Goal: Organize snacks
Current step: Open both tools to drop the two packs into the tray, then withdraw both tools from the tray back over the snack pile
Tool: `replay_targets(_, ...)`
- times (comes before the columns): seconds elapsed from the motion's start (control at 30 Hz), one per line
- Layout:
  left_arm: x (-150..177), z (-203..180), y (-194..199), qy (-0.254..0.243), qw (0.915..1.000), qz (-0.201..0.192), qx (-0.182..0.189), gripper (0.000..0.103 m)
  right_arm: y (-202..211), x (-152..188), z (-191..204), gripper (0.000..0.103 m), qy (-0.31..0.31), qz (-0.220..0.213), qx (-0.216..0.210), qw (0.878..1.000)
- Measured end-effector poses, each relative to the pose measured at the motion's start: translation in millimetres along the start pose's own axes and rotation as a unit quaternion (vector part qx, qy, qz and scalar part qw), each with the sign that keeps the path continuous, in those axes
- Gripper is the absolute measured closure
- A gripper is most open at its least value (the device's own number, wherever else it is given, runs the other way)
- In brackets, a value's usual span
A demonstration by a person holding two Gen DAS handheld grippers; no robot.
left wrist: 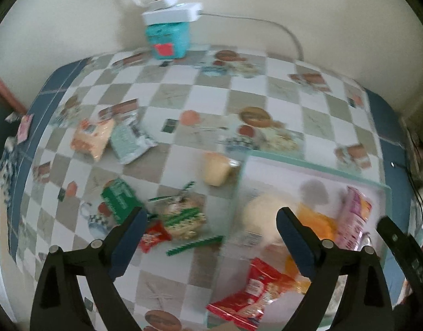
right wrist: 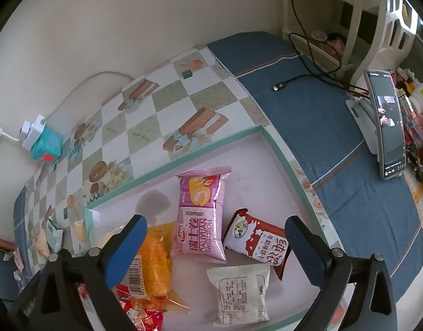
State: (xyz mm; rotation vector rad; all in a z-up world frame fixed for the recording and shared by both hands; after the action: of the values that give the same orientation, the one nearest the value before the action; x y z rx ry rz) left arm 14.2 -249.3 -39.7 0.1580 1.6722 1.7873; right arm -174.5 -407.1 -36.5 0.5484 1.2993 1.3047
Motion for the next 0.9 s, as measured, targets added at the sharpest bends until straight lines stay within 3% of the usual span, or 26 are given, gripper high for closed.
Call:
replay_targets(0.33, -6.6, 50.4, -19.9, 0.068, 0.9971, 0.035, -0.004, 0.008, 3.3, 11.6, 39.1, 0.000, 0.038, 0.006, 0.006, 0.999)
replay_targets(0.57, -12.3, 86.4, -18.1, 0.095, 0.9949, 0.029, -0.014, 0.008, 5.2, 24.6, 81.1, 0.000, 0.075, 0.009, -0.001, 0.997)
replay_targets(0.9, -20.6, 165.3, -8.0, 0.133, 0.9888, 0.003, -0.067, 0.008, 19.0, 36.4, 132.4, 0.000, 0.094, 0.002, -0.031, 0.995)
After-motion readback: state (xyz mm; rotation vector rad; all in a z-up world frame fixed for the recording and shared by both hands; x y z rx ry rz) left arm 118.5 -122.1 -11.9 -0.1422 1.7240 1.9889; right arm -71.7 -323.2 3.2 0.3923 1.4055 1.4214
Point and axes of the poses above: each gripper's, at about its wrist camera, not at the fingertips, and y roughly against the way its jaws point, z to its left, x to its underside, the point moved 4 cm from there along -y, roughly the way its jaws point, and after that the axes turned 9 degrees about -x, right-handed, at the moved point
